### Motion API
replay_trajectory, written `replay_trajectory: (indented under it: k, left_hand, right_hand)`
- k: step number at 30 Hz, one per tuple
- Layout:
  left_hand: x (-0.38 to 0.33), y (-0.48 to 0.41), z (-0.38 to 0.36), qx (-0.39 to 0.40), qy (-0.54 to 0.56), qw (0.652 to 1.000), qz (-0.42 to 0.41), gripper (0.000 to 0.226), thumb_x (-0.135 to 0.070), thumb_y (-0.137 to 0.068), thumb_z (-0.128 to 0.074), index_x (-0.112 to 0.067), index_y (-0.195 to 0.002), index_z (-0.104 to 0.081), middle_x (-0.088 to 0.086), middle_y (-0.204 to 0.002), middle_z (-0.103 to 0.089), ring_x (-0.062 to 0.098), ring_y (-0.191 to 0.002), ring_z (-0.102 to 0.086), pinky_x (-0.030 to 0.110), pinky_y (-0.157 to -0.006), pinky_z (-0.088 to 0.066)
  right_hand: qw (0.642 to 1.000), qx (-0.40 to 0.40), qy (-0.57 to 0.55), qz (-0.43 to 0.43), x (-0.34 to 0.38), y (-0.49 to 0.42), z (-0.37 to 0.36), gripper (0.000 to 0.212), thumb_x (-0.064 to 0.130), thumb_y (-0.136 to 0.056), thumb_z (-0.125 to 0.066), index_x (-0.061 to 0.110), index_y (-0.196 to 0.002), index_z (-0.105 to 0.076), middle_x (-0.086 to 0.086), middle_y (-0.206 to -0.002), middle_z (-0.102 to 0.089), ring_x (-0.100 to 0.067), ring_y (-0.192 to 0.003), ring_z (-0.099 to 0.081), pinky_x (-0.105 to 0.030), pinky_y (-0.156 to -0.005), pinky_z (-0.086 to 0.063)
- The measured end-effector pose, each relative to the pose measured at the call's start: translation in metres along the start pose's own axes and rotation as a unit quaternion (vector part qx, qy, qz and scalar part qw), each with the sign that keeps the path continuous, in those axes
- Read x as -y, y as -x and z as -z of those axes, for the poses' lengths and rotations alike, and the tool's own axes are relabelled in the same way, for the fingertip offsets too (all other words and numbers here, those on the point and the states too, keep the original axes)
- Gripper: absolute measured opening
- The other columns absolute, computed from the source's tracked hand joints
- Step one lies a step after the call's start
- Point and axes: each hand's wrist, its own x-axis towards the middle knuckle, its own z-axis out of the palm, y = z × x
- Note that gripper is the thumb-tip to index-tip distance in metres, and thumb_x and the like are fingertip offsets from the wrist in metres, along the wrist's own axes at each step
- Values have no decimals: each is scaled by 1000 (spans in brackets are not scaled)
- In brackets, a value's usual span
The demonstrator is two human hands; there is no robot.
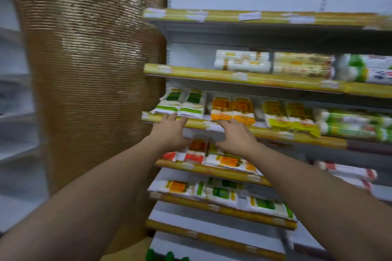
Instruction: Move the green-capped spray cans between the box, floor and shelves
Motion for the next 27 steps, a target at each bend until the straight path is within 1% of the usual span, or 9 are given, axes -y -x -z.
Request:
replay_trajectory:
  k: [2, 5, 6, 9, 12, 15, 18, 24, 27]
  left_hand:
    - [35, 7, -8, 5, 2, 1000, 28, 86, -57, -87, -66, -28, -157, -25, 14, -162, -22, 39, -149, -17, 59, -113, -33]
    - [77, 18, -21, 17, 15, 997, 67, 82, -54, -86, -67, -28, -154, -30, 11, -159, -27, 38, -148, -18, 59, -112, -34]
    - [90, 21, -27, 25, 16, 996, 82, 82, -54, -85, -67, -28, -154, -31, 11, -158, -27, 38, -148, -18, 58, -112, -34]
    - [123, 24, -50, 42, 6, 992, 117, 87, -58, -84, -66, -27, -156, -28, 13, -159, -28, 40, -149, -17, 60, -113, -33]
    - [151, 17, -73, 63, 3, 987, 146, 88, -59, -85, -65, -26, -157, -26, 15, -161, -24, 41, -150, -14, 60, -116, -29]
    - [171, -2, -96, 76, -7, 984, 163, 91, -63, -85, -65, -27, -158, -24, 14, -164, -19, 39, -152, -11, 61, -117, -26]
    - [188, -30, -125, 91, -5, 979, 183, 89, -56, -88, -65, -25, -159, -21, 16, -165, -15, 41, -152, -10, 61, -118, -25]
    - [210, -89, -203, 150, -1, 968, 199, 89, -50, -88, -68, -23, -159, -21, 14, -165, -16, 37, -152, -12, 59, -118, -27]
    - [220, -112, -249, 180, 15, 964, 196, 85, -52, -89, -66, -22, -158, -26, 14, -165, -18, 37, -151, -14, 58, -117, -30]
  right_hand:
    - [1000, 18, -6, 25, 31, -19, -20, 75, 43, -85, -72, 22, -150, -39, -13, -140, -47, -35, -125, -49, -46, -91, -52]
    - [997, 52, -8, 57, 76, -46, -49, 75, 39, -89, -70, 22, -153, -36, -12, -140, -46, -32, -116, -53, -39, -77, -54]
    - [996, 57, -16, 68, 90, -54, -58, 73, 39, -88, -70, 22, -152, -37, -12, -140, -46, -31, -115, -54, -39, -78, -54]
    - [992, 63, -49, 94, 123, -75, -93, 72, 48, -85, -69, 24, -148, -42, -13, -140, -49, -34, -126, -49, -45, -98, -50]
    - [988, 84, -72, 112, 144, -98, -131, 78, 54, -82, -70, 25, -149, -41, -10, -142, -49, -34, -130, -46, -48, -103, -47]
    - [985, 91, -84, 120, 153, -125, -167, 76, 50, -84, -72, 24, -148, -41, -11, -142, -47, -34, -131, -45, -46, -104, -46]
    - [981, 113, -108, 113, 154, -156, -205, 74, 41, -84, -74, 23, -148, -42, -13, -140, -48, -35, -129, -47, -45, -100, -48]
    - [968, 190, -127, 106, 147, -202, -298, 59, 33, -80, -77, 21, -134, -55, -9, -125, -61, -30, -109, -60, -40, -86, -56]
    - [953, 221, -163, 124, 142, -221, -347, 75, 28, -76, -80, 19, -144, -49, -9, -138, -55, -31, -126, -53, -38, -100, -48]
